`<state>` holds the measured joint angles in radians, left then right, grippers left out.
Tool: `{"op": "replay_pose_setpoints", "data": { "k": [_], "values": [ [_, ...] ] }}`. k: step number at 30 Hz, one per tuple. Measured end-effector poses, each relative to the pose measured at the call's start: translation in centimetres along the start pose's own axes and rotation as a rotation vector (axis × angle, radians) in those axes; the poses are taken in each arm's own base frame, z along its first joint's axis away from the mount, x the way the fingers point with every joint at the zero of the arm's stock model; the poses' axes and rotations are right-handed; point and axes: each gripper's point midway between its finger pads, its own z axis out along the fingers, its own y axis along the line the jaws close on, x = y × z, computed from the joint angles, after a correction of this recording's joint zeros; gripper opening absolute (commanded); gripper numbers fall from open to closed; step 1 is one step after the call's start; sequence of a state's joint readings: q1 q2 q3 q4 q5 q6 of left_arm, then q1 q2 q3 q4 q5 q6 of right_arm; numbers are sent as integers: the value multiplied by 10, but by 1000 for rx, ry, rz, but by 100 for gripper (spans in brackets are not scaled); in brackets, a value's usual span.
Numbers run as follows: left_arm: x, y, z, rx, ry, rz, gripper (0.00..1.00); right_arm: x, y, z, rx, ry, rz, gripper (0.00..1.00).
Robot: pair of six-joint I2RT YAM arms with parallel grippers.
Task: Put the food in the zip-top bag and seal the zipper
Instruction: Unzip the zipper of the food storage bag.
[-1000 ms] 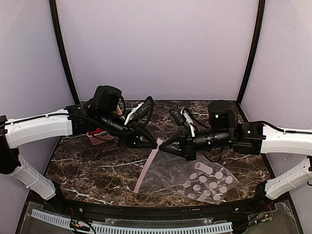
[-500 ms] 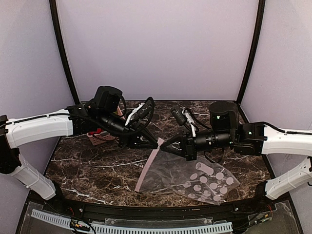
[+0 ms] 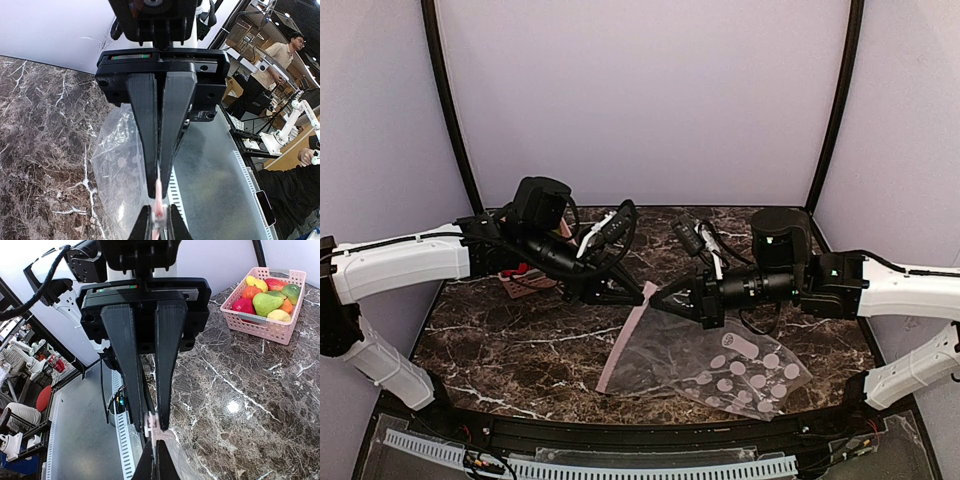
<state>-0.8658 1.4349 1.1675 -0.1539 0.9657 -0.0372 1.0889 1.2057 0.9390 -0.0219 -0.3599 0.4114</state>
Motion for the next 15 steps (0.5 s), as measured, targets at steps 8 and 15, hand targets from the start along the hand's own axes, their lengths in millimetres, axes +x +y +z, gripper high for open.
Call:
{"op": "replay_pose_setpoints", "data": {
  "k": [8,15],
  "values": [
    [1,1,0,-6,3,-3,1,-3,-3,-2,15,-23,8,0],
    [1,2,0,-10,3,1,1,-7,-6,-4,34,-40,10,0]
  ]
}}
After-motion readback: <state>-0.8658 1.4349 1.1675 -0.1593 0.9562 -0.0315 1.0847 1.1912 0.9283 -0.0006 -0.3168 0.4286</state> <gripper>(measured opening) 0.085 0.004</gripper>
